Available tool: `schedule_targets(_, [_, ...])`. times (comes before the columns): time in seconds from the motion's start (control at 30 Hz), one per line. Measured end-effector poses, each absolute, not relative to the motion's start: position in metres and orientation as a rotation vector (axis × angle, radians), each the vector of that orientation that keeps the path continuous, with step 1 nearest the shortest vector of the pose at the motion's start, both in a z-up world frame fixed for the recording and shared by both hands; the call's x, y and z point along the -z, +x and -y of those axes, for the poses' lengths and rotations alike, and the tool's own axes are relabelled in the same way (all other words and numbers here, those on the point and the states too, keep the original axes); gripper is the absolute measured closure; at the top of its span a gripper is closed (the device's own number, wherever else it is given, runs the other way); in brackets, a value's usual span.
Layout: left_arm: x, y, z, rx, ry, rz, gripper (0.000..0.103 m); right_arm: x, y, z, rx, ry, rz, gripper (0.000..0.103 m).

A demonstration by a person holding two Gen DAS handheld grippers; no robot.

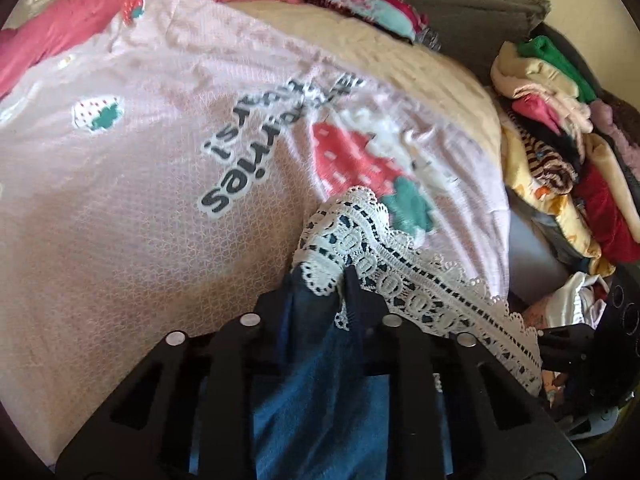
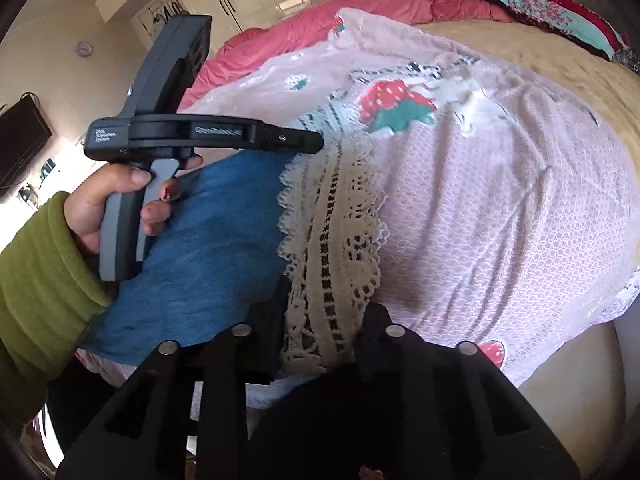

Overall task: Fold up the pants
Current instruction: 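Lift the lace edge with the left gripper and fold it over the shorts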

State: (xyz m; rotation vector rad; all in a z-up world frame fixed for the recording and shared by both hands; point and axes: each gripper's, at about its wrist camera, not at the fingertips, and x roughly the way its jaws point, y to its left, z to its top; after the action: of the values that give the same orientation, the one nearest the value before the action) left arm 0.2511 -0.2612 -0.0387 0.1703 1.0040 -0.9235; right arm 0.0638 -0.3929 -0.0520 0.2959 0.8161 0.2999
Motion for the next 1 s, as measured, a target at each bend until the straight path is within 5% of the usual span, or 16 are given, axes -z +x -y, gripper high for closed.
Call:
schedule_targets(0.57, [-0.022,0.225,0.071,0.862,-0.221,-0.877,0.09,-0.02,0.064,0.255,-0.674,0.131,-0.694,0.078])
schedule_targets(0.8, [0.01,0.213,-0.024,0.68,-0.472,-0.89,0.058,0.03,0.074,0.172,-0.724,-0.01,-0.866,0.078])
schedule_targets(1.0, [0.036,0.211,-0.065,0.661,-0.695,-0.919,0.05,0.033,0.057,0.14,-0.673,-0.229,-0.81,0.077])
